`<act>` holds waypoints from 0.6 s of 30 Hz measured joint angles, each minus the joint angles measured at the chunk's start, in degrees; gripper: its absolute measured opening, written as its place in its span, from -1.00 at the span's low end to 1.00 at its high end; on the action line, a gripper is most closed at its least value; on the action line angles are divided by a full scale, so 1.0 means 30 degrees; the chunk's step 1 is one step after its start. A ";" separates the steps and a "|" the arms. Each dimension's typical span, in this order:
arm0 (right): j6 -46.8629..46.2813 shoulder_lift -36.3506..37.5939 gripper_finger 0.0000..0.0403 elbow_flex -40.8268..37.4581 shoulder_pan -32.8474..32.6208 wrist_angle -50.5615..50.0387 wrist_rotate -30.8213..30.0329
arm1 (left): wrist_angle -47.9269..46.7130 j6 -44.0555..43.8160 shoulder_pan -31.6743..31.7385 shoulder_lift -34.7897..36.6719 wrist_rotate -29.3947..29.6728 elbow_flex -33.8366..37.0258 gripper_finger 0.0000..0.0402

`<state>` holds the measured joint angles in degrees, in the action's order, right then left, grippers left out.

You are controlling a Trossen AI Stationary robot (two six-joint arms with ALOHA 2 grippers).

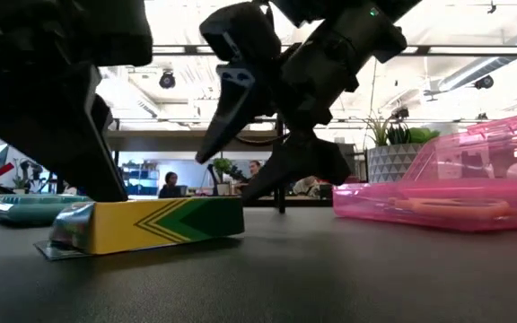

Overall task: Pack school essentials
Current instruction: Put the yellow crayon box into pink supply box

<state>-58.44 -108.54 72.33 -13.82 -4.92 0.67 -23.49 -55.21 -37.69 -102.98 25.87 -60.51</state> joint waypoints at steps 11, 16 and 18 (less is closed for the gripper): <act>-0.0646 -0.1501 0.35 0.0432 0.0000 0.1144 0.1038 | 0.0044 -0.0040 -0.0583 0.0015 0.0277 0.0371 -0.14; -0.1061 -0.2009 0.35 0.0453 0.0000 0.2444 0.1510 | 0.0029 -0.0040 -0.0656 0.0015 0.0419 0.0437 -0.14; -0.1055 -0.2106 0.35 0.0460 0.0000 0.2776 0.1671 | 0.0042 -0.0040 -0.0696 0.0015 0.0482 0.0529 -0.14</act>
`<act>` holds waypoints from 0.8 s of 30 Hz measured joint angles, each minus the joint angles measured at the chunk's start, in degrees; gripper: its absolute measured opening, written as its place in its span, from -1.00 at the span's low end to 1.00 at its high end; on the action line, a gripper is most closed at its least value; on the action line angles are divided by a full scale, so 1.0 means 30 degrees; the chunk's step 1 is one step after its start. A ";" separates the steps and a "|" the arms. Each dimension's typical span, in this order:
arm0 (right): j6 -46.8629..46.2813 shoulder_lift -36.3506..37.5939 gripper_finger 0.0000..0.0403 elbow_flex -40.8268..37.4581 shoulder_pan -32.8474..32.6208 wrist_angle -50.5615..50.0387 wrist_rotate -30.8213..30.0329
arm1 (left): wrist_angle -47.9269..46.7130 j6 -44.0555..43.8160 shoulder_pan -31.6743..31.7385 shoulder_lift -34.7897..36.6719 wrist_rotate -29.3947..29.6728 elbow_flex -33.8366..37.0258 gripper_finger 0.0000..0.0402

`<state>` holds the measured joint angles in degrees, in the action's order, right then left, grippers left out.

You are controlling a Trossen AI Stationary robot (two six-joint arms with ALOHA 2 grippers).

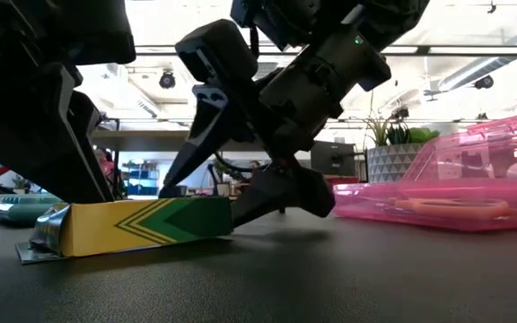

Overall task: Pack school essentials
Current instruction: Put the yellow crayon box into pink supply box

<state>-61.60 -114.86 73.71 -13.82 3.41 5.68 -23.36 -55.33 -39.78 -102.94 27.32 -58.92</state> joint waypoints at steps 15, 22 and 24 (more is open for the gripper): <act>0.0233 -0.0076 0.19 -0.0059 0.0015 0.1088 0.0724 | -0.0027 0.0048 -0.0076 -0.0036 0.0961 0.0134 -0.14; -0.0011 -0.0083 -0.03 -0.0073 0.0015 0.1688 0.1069 | -0.0071 0.0081 -0.0090 -0.0044 0.1511 0.0148 -0.14; -0.0117 -0.0083 -0.09 -0.0073 0.0015 0.1704 0.1096 | -0.0059 0.0080 -0.0085 -0.0044 0.1601 0.0148 -0.14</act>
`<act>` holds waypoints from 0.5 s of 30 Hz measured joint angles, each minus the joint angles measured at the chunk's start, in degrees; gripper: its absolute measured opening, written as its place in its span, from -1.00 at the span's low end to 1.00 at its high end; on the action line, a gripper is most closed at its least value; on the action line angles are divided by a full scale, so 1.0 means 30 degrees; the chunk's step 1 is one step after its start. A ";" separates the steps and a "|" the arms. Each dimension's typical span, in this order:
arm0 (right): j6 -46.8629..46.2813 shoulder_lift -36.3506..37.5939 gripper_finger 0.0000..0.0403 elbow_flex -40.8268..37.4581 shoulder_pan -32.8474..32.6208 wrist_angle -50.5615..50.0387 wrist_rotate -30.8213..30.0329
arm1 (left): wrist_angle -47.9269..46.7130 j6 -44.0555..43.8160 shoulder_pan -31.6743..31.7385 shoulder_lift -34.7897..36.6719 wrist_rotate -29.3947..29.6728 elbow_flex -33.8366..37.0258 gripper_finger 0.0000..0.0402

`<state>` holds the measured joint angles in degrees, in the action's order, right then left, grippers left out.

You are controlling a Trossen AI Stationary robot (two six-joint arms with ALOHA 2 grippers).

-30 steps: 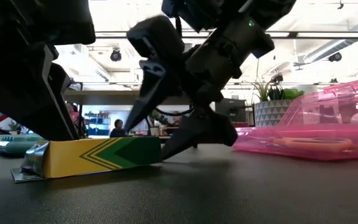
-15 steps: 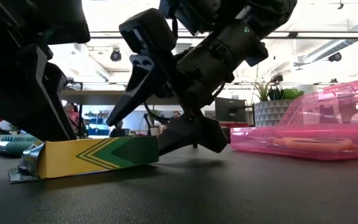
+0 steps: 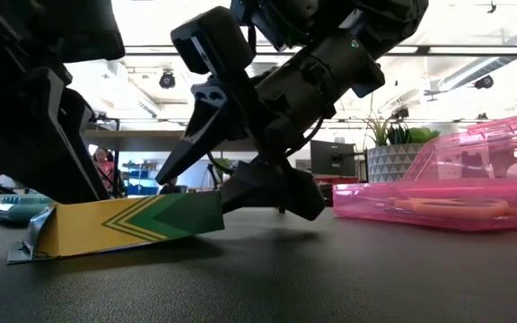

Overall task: Pack school essentials
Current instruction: Put the yellow crayon box into pink supply box

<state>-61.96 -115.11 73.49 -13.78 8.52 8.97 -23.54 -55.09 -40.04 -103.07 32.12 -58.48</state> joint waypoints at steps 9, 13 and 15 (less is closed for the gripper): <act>-0.0921 0.0000 -0.29 0.0000 0.0000 -0.0061 -0.0027 | 0.0024 0.0000 0.0024 0.0050 0.0209 0.0000 -0.14; -0.1374 0.0009 -0.30 0.0052 -0.0036 -0.0903 0.0177 | -0.0036 0.0007 0.0069 0.0424 0.0287 0.0027 -0.14; -0.1406 0.0022 -0.30 0.0058 -0.0058 -0.1185 0.0304 | -0.0161 0.0007 0.0093 0.0845 0.0399 0.0051 -0.14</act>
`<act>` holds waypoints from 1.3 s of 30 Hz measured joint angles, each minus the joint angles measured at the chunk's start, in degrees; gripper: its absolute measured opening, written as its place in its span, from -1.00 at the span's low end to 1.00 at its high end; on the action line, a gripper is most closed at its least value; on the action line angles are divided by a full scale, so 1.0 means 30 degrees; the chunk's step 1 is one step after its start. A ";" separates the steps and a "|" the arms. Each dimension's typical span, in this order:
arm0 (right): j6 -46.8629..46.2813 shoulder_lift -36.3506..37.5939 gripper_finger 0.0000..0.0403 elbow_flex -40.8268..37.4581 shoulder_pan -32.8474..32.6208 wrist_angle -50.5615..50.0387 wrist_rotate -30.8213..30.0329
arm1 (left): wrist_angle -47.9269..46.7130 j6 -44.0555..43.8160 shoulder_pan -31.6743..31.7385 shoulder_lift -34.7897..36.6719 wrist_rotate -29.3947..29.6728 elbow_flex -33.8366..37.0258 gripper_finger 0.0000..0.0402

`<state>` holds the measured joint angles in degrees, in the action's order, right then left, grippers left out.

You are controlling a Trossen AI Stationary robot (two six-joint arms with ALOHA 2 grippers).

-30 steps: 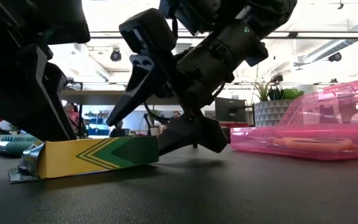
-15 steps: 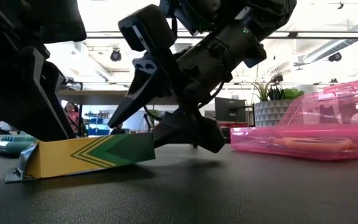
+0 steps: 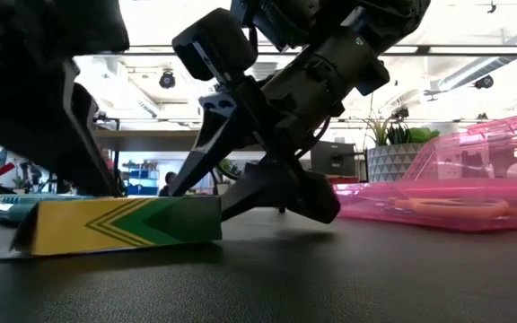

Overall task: Pack school essentials
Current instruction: Put the yellow crayon box into pink supply box

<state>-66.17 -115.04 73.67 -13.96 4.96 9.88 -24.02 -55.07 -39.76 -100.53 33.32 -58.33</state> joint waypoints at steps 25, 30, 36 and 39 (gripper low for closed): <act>0.0580 0.0162 0.04 0.0029 0.0532 -0.1539 -0.0139 | -0.0007 -0.2576 -0.1481 -0.0169 -0.0493 0.0117 -0.14; 0.1060 0.0485 0.09 -0.0014 0.0710 -0.2003 -0.0199 | 0.0049 -0.3078 -0.1655 -0.0818 -0.0247 0.0160 -0.14; 0.1434 0.1119 0.09 -0.0032 0.0816 -0.2617 -0.0433 | 0.0076 -0.3946 -0.1768 -0.1589 0.0053 0.0007 -0.14; 0.1322 0.0959 0.09 -0.0029 0.0794 -0.2627 -0.0415 | 0.0013 -0.3985 -0.1884 -0.1510 0.0024 0.0044 -0.14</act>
<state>-62.21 -112.17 73.58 -11.57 -2.92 8.63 -23.98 -67.02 -45.41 -105.06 33.39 -58.19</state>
